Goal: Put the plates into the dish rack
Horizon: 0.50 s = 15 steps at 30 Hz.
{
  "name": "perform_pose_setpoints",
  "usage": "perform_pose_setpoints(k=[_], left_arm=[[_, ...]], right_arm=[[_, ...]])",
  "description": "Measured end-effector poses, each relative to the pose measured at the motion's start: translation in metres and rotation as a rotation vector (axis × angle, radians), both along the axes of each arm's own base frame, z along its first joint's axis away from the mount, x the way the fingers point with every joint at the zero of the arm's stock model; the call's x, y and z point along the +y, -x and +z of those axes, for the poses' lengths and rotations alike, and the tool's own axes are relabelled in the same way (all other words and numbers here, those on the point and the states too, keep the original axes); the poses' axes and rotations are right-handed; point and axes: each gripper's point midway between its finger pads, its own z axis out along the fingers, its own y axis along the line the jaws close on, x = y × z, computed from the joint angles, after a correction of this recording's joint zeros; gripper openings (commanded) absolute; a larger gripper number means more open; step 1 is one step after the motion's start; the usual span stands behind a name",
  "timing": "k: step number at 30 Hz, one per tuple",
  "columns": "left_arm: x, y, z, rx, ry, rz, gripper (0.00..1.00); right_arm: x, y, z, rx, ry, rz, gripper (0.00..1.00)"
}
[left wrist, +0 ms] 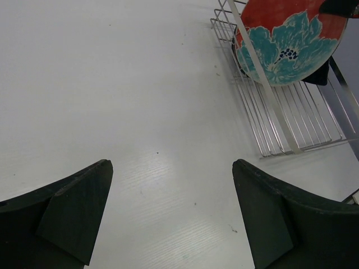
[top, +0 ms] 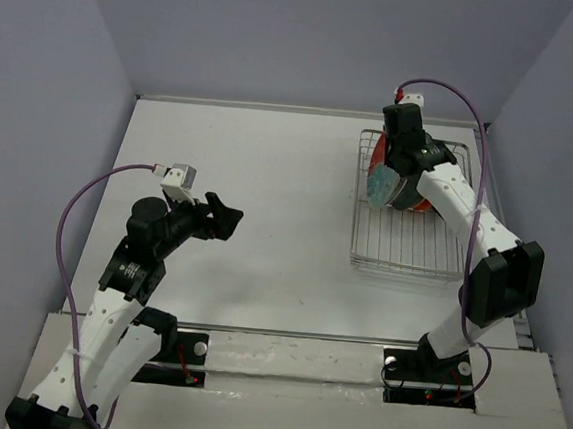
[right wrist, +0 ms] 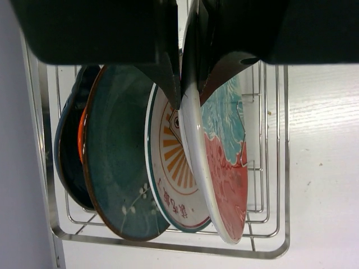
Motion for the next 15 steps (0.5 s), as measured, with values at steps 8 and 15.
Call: perform_pose_setpoints(k=[8,15], left_arm=[[0.003,-0.001,-0.001,0.001,-0.005,0.018,0.99],[0.003,-0.001,-0.001,0.002,-0.007,0.021,0.99]], right_arm=[[0.007,-0.005,-0.019,0.036,-0.005,-0.005,0.32],[0.008,-0.008,-0.006,-0.021,-0.043,-0.020,0.85]])
